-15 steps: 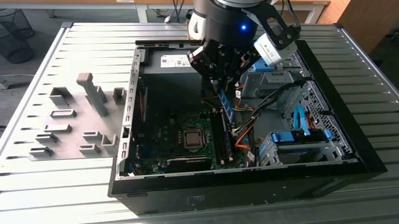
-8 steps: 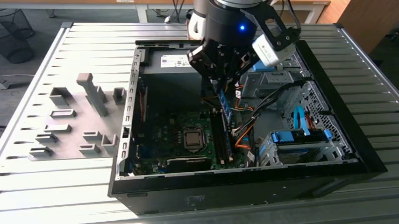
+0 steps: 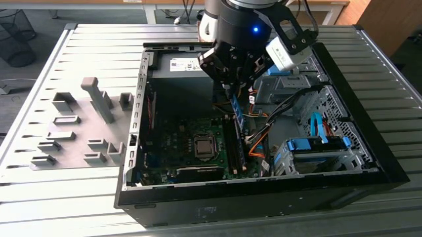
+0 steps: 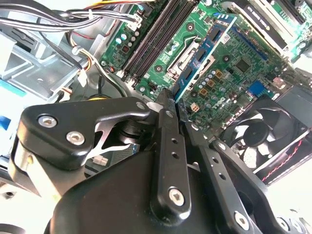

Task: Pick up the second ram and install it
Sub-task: 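Insert the second ram into the second slot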

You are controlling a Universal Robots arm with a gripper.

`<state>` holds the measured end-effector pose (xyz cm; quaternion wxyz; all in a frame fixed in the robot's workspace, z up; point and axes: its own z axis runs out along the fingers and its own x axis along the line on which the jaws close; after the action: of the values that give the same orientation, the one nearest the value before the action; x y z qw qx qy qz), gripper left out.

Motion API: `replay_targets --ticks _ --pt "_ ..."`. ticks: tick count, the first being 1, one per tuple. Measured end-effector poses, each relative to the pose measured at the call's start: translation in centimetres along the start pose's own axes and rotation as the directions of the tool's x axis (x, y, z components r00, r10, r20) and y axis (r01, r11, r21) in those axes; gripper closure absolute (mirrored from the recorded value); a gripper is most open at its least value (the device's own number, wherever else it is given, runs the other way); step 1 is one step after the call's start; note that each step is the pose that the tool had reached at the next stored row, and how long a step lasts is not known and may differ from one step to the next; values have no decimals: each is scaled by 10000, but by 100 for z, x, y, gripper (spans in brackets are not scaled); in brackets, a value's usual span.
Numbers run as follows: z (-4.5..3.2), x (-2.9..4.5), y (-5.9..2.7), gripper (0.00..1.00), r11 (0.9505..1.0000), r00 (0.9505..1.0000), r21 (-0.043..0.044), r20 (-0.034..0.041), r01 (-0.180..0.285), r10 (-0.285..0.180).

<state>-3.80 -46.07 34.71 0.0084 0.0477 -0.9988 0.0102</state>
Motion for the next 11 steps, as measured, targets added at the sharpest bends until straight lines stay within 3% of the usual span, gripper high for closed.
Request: replay_targets --ticks 2,11 --pt "2 0 0 86 9995 9995 -4 -6 -307 307" --pt "2 0 0 86 9995 9995 -4 -7 -321 321"
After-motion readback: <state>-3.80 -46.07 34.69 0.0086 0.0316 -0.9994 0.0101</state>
